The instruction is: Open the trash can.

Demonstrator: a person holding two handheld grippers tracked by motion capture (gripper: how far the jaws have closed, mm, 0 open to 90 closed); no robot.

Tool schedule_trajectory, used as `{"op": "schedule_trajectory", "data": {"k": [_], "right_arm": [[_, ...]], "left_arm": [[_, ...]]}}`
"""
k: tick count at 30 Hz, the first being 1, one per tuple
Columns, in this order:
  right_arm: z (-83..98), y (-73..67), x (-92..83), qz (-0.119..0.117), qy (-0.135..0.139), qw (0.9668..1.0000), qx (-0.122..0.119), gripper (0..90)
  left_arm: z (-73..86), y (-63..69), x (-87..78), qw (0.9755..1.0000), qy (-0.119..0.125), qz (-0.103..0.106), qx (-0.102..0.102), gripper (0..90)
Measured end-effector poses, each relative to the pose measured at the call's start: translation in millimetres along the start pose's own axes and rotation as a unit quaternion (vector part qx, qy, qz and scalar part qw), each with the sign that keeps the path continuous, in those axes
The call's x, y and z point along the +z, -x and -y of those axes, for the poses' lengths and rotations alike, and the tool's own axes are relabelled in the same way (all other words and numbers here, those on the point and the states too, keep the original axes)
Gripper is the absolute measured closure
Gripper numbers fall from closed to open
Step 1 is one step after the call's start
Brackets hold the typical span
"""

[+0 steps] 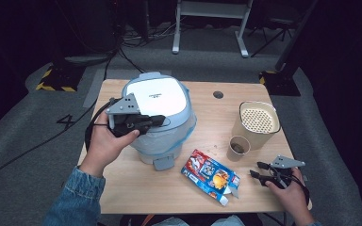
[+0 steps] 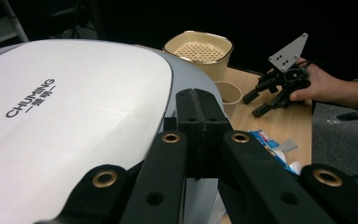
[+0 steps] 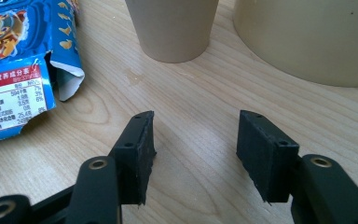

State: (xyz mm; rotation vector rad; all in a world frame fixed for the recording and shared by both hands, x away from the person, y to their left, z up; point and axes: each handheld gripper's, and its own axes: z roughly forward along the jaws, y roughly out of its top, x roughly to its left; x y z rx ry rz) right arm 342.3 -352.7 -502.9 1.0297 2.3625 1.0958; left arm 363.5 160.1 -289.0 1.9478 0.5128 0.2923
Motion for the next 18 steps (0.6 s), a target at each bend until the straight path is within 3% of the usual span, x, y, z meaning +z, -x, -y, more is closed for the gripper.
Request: {"op": "schedule_trajectory", "data": {"k": [7,18], "right_arm": [[0.0,0.0,0.0,0.000,0.000,1.0000,0.000,46.5],[0.0,0.0,0.0,0.000,0.000,1.0000,0.000,46.5]], "left_arm": [[-3.3,4.6,0.5,0.9995,-0.014,-0.019,0.023,90.0],[-2.7,7.7,1.1,0.9994,-0.019,-0.022,0.021,90.0]]}}
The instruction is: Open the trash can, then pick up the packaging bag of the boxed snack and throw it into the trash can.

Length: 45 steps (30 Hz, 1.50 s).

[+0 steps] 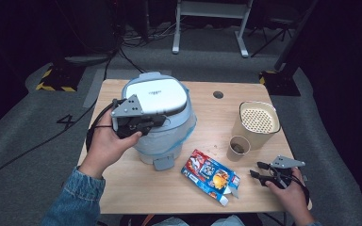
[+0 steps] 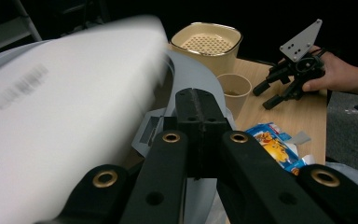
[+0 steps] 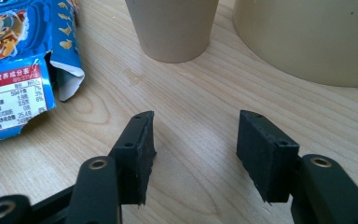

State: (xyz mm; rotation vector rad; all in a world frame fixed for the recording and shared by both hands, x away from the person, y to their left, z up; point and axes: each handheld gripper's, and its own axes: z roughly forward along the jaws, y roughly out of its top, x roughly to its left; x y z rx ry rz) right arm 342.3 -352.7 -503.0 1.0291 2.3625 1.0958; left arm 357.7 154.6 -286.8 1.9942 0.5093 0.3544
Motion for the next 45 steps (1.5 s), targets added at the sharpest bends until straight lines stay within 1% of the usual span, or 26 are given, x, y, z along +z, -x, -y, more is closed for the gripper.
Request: {"op": "schedule_trajectory", "data": {"k": [4,8,9,11,14,16,17,22,23,24,26,27,29,30,32,34,35,36,37,38,39,41,42,43,44,45], "right_arm": [[0.0,0.0,0.0,0.000,0.000,1.0000,0.000,46.5],[0.0,0.0,0.0,0.000,0.000,1.0000,0.000,46.5],[0.0,0.0,0.0,0.000,0.000,1.0000,0.000,46.5],[0.0,0.0,0.0,0.000,0.000,1.0000,0.000,46.5],[0.0,0.0,0.0,0.000,0.000,1.0000,0.000,46.5],[0.0,0.0,0.0,0.000,0.000,1.0000,0.000,46.5],[-0.1,-0.2,-0.1,0.001,0.000,1.0000,-0.001,46.4],[0.1,-0.5,-0.6,-0.002,0.000,1.0000,-0.002,50.8],[-0.4,-1.3,-1.4,-0.007,-0.001,1.0000,-0.006,52.3],[-0.4,-1.3,-1.4,-0.007,-0.001,1.0000,-0.006,52.3],[-5.0,-5.1,-5.1,-0.015,0.005,0.9998,-0.012,52.0],[-7.6,-7.1,-7.6,-0.020,0.010,0.9997,-0.012,51.9],[-10.6,-8.9,-10.0,-0.024,0.014,0.9995,-0.012,51.3],[-17.8,-12.6,-14.5,-0.035,0.021,0.9991,-0.014,50.4],[-20.2,-14.4,-15.8,-0.036,0.021,0.9990,-0.016,50.2],[-27.0,-23.7,-19.4,-0.044,0.026,0.9983,-0.027,49.0],[-28.3,-27.0,-20.2,-0.048,0.021,0.9983,-0.024,49.0],[-28.3,-27.0,-20.2,-0.048,0.021,0.9983,-0.024,49.0],[-31.1,-33.0,-21.5,-0.055,0.008,0.9983,-0.019,48.6],[-31.1,-33.0,-21.5,-0.055,0.008,0.9983,-0.019,48.6],[-34.0,-38.2,-22.5,-0.058,0.006,0.9979,-0.027,48.1],[-34.9,-39.8,-22.7,-0.060,0.005,0.9977,-0.030,48.0],[-38.3,-45.1,-23.9,-0.066,0.004,0.9971,-0.038,47.5],[-38.3,-45.1,-23.9,-0.066,0.004,0.9971,-0.038,47.5],[-41.6,-51.0,-25.3,-0.073,0.004,0.9964,-0.043,46.9],[-42.8,-53.4,-25.7,-0.076,0.004,0.9961,-0.044,46.3]], "left_arm": [[0.7,0.0,1.1,0.9999,-0.001,0.010,-0.004,90.0],[1.1,-0.1,1.6,0.9998,0.008,0.016,-0.009,90.0],[1.3,0.2,1.4,0.9997,0.014,0.015,-0.011,84.3],[1.8,1.9,1.8,0.9996,0.020,0.009,-0.015,67.4],[2.0,3.9,1.3,0.9995,0.030,0.007,-0.013,54.6],[1.7,6.6,-0.6,0.9992,0.038,0.009,-0.012,52.3],[2.0,10.8,-3.4,0.9988,0.042,0.018,-0.015,51.1],[8.6,21.3,-10.2,0.9991,0.036,0.019,-0.010,46.2],[15.3,26.5,-13.9,0.9993,0.032,0.018,-0.011,45.4],[15.3,26.5,-13.9,0.9993,0.032,0.018,-0.011,44.7],[28.8,32.8,-17.3,0.9990,0.033,0.023,-0.021,43.0],[33.5,35.2,-18.1,0.9992,0.018,0.022,-0.028,41.3],[39.2,37.3,-18.7,0.9995,0.011,0.017,-0.023,41.4],[43.3,38.9,-19.1,0.9996,0.009,0.014,-0.022,39.8],[51.1,41.4,-20.0,0.9996,0.008,0.012,-0.024,39.3],[62.7,44.2,-20.2,0.9996,0.006,0.009,-0.028,37.9],[62.7,44.2,-20.2,0.9996,0.006,0.009,-0.028,37.7],[67.2,44.8,-19.9,0.9996,0.001,0.008,-0.027,37.7],[76.8,45.6,-18.4,0.9995,-0.005,0.005,-0.032,37.3],[76.8,45.6,-18.4,0.9995,-0.005,0.005,-0.032,37.1],[86.5,45.1,-16.2,0.9994,-0.011,0.002,-0.032,37.0],[91.6,45.0,-14.6,0.9994,-0.013,-0.001,-0.033,36.6],[103.1,44.6,-10.3,0.9990,-0.021,-0.001,-0.040,35.9],[103.1,44.6,-10.3,0.9990,-0.021,-0.001,-0.040,35.7],[115.9,43.9,-4.2,0.9983,-0.033,0.005,-0.048,35.0],[115.9,43.9,-4.2,0.9983,-0.033,0.005,-0.048,34.8]]}}
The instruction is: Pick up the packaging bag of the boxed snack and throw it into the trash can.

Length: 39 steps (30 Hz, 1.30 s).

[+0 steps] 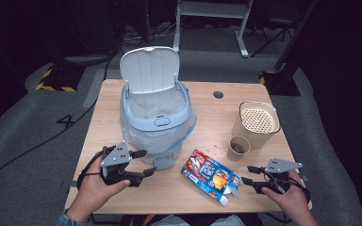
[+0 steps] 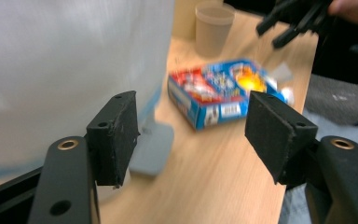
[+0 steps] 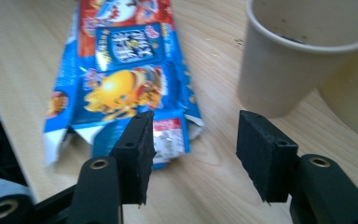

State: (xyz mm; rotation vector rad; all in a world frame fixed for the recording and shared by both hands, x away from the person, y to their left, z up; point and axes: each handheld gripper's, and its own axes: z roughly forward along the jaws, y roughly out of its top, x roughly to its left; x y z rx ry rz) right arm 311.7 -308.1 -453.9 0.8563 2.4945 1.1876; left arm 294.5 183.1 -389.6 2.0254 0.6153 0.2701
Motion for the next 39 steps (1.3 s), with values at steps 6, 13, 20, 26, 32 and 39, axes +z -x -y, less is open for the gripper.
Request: {"op": "schedule_trajectory", "data": {"k": [6,13,20,26,32,39], "right_arm": [[-7.8,-22.3,0.3,-0.024,-0.004,0.9996,-0.013,44.4],[-11.4,-46.9,4.8,-0.055,-0.010,0.9978,-0.037,42.0],[-8.7,-52.6,13.0,-0.057,-0.024,0.9970,-0.047,41.1],[2.0,-45.9,24.5,-0.030,-0.059,0.9957,-0.064,57.4],[5.0,-43.9,29.6,-0.034,-0.078,0.9954,-0.044,69.1],[4.8,-42.5,32.0,-0.029,-0.088,0.9953,-0.026,86.8]], "left_arm": [[33.5,-2.0,19.1,0.9994,-0.031,-0.011,-0.009,34.7],[75.5,-13.6,45.2,0.9969,-0.066,-0.024,-0.035,34.4],[91.7,-21.3,54.8,0.9948,-0.085,-0.039,-0.040,33.4],[95.6,-23.6,59.2,0.9918,-0.110,-0.052,-0.039,32.5],[94.6,-24.3,61.3,0.9907,-0.117,-0.063,-0.030,33.7],[94.3,-24.5,61.9,0.9903,-0.119,-0.066,-0.026,33.3]]}}
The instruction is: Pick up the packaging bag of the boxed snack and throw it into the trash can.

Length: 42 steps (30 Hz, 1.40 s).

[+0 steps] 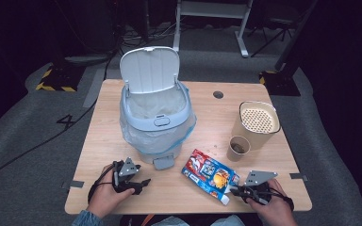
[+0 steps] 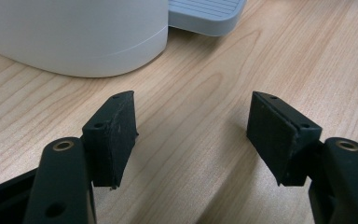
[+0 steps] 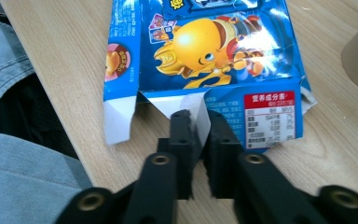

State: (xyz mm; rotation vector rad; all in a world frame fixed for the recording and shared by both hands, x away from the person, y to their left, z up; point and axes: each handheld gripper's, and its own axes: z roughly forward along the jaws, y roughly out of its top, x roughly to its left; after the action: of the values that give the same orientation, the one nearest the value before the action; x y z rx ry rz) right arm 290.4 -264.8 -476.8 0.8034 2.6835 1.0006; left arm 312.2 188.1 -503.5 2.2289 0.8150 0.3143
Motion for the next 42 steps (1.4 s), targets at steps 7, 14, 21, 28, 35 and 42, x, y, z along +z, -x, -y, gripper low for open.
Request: {"op": "schedule_trajectory", "data": {"k": [7,14,21,28,35,42], "right_arm": [[0.5,4.8,-9.6,-0.012,0.041,0.9984,0.035,90.0],[-6.0,2.6,-29.7,-0.016,0.097,0.9943,0.040,90.0],[-14.4,3.8,-49.3,-0.029,0.146,0.9877,0.048,90.0],[-23.1,7.2,-63.7,-0.047,0.181,0.9809,0.055,90.0],[-34.0,9.0,-75.8,-0.057,0.204,0.9759,0.050,90.0],[-50.9,10.9,-88.7,-0.055,0.214,0.9745,0.037,90.0]], "left_arm": [[0.0,0.1,0.0,1.0000,0.000,0.000,0.000,33.3],[-0.3,-0.2,0.4,1.0000,0.000,0.001,0.000,32.8],[-0.6,-0.3,0.6,1.0000,0.000,0.001,-0.001,32.6],[-0.6,-0.2,0.7,1.0000,0.000,0.001,-0.001,32.5],[-0.6,0.0,0.7,1.0000,0.000,0.000,-0.001,32.5],[-0.6,0.1,0.7,1.0000,0.000,-0.001,0.000,32.5]]}}
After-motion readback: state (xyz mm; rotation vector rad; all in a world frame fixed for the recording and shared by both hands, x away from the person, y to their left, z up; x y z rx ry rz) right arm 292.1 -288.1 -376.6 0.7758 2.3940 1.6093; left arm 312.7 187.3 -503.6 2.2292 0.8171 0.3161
